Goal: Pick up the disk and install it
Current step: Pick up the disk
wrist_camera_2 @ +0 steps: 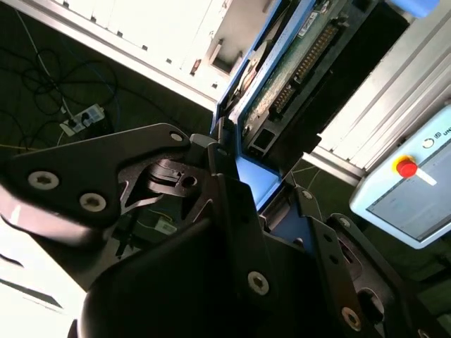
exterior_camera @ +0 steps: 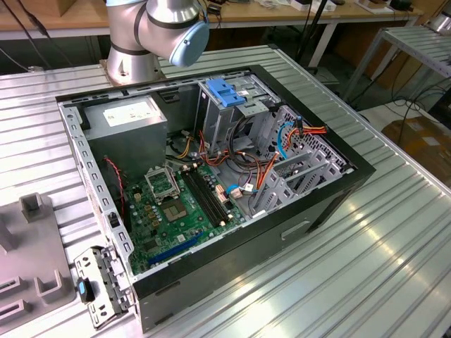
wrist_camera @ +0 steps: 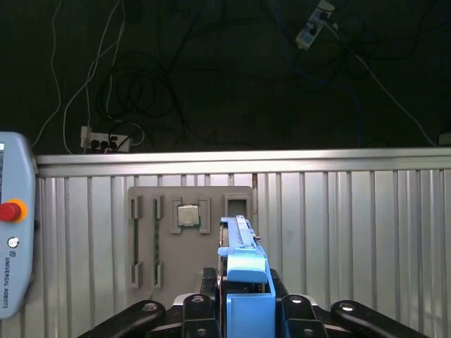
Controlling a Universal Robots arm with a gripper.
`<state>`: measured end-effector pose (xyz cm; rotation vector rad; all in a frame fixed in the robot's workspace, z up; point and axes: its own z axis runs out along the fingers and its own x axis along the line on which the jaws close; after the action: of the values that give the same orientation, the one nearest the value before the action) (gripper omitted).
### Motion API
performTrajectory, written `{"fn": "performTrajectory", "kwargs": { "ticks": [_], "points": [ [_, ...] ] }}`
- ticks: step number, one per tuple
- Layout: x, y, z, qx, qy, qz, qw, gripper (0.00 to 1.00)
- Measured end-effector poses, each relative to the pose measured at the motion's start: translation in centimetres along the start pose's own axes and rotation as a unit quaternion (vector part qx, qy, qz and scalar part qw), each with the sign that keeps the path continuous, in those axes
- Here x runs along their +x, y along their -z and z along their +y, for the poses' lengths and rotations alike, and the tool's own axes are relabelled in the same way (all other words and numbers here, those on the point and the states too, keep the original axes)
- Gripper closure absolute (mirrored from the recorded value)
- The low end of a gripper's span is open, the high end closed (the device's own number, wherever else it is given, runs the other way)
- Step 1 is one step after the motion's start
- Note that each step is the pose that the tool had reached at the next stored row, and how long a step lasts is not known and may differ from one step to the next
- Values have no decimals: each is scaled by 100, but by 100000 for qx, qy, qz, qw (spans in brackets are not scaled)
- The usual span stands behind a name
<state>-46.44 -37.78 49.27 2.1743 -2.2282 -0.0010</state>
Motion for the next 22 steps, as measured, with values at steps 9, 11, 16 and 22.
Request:
{"fn": "performTrajectory", "kwargs": {
  "ticks": [9, 11, 16, 22],
  "points": [
    [0, 40, -18, 10, -4, 29, 100000, 63],
    [0, 40, -39, 11, -2, 44, 100000, 63],
    [-2, 41, -118, 14, -1, 44, 100000, 63],
    [-4, 43, -227, 14, -2, 45, 100000, 63]
  ]
}}
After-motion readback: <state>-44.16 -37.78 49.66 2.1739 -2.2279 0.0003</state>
